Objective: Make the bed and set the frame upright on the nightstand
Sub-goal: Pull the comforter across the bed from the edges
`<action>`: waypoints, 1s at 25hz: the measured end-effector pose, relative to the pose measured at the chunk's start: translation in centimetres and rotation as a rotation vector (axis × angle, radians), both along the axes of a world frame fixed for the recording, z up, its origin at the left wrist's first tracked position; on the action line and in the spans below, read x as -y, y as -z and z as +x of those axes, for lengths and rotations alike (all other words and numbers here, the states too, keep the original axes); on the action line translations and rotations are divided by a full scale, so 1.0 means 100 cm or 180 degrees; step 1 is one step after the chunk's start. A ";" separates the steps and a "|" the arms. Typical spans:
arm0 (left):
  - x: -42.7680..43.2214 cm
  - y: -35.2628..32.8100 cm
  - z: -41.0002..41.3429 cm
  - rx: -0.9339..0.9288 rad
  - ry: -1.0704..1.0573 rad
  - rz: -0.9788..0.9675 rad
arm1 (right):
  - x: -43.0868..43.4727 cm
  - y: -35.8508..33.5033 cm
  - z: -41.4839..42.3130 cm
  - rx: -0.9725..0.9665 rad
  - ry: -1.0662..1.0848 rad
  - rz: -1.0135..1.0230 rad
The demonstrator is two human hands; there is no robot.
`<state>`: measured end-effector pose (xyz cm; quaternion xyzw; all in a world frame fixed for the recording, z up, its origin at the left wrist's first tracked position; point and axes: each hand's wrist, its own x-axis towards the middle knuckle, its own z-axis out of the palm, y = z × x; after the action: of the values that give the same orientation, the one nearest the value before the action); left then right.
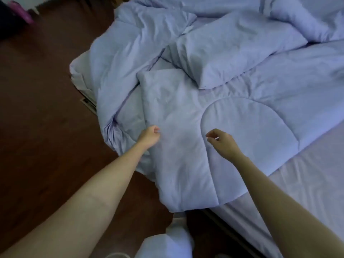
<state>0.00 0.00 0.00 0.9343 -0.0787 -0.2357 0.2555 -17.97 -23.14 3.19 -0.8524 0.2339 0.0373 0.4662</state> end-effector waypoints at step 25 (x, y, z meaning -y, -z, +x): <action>0.098 -0.069 -0.112 -0.0282 0.0500 -0.1050 | 0.017 0.033 -0.124 -0.0941 0.0853 -0.0569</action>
<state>-11.24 -9.83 6.95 0.8595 -0.1777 -0.2797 0.3892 -30.32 -24.85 -0.11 -0.8369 0.4133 0.0786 0.3501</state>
